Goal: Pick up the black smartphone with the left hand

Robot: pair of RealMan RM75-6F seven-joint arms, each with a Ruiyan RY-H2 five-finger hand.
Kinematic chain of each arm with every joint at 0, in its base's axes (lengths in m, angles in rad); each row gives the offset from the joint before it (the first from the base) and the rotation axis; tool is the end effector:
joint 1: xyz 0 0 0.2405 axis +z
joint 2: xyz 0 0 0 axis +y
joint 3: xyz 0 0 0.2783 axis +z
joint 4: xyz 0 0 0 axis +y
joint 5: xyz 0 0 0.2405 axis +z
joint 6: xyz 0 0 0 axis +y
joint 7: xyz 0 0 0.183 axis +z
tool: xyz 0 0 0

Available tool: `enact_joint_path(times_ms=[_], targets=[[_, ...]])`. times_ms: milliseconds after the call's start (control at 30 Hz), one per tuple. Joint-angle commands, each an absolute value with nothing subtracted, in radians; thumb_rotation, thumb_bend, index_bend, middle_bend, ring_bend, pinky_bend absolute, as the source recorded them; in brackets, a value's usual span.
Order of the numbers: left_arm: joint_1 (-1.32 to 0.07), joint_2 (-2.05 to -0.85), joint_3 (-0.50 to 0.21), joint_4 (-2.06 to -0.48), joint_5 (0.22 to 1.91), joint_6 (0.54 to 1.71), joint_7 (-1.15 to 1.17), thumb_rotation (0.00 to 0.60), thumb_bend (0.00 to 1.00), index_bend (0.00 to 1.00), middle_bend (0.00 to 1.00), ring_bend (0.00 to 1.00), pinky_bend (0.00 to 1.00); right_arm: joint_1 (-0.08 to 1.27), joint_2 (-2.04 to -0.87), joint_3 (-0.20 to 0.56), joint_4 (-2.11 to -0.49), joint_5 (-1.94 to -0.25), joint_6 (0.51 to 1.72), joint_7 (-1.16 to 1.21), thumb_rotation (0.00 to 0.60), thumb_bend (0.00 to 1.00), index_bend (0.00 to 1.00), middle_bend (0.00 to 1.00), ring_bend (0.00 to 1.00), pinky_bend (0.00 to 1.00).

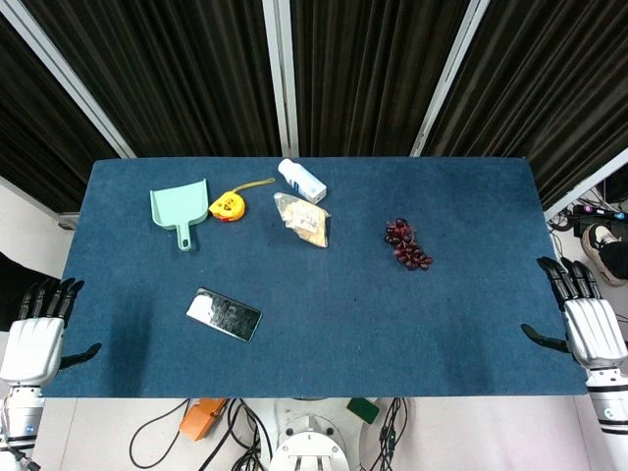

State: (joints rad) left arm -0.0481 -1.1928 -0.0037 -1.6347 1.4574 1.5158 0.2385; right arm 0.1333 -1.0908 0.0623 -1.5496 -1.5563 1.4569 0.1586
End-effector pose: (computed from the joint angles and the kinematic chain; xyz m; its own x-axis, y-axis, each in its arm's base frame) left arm -0.3463 0.1994 0.1119 0.5204 0.0512 0.8524 0.8506 0.0569 -0.5227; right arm -0.3397 -0.2450 0.1516 0.3372 -0.0036 0.9414 -0.9367 -0.1017 0.3351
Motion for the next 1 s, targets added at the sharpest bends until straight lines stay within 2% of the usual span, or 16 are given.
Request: enact_joint_path(times_ms=[33,200,333,500,733,1000], targets=[[-0.055,-1.197,-0.004,-1.632,1.464,1.506,0.237,0.600,0.10,0.11,0.09,0.00,0.00,0.139,-1.089,0.065,-1.555,-1.553,1.449,0.154,0.600,0.27,0.12,0.14,0.00,0.06],[-0.099,-1.207,-0.011,-1.642,1.509,1.467,0.239,0.600,0.10,0.11,0.09,0.00,0.00,0.141,-1.080,0.069,-1.559,-1.549,1.451,0.153,0.600,0.27,0.12,0.14,0.00,0.06],[-0.175,-1.231,-0.017,-1.652,1.574,1.390,0.246,0.600,0.10,0.17,0.09,0.00,0.00,0.135,-1.072,0.070,-1.559,-1.558,1.470,0.159,0.600,0.27,0.12,0.14,0.00,0.06],[-0.275,-1.297,-0.026,-1.641,1.615,1.269,0.278,0.600,0.10,0.18,0.09,0.00,0.00,0.126,-1.066,0.069,-1.560,-1.560,1.486,0.162,0.600,0.27,0.12,0.14,0.00,0.06],[-0.364,-1.398,-0.031,-1.604,1.563,1.117,0.376,0.600,0.11,0.21,0.09,0.00,0.00,0.117,-1.065,0.065,-1.555,-1.558,1.495,0.168,0.600,0.27,0.12,0.14,0.00,0.06],[-0.394,-1.477,-0.041,-1.562,1.492,1.074,0.421,0.600,0.13,0.24,0.09,0.00,0.00,0.117,-1.072,0.063,-1.547,-1.554,1.488,0.173,0.600,0.27,0.12,0.14,0.00,0.06]])
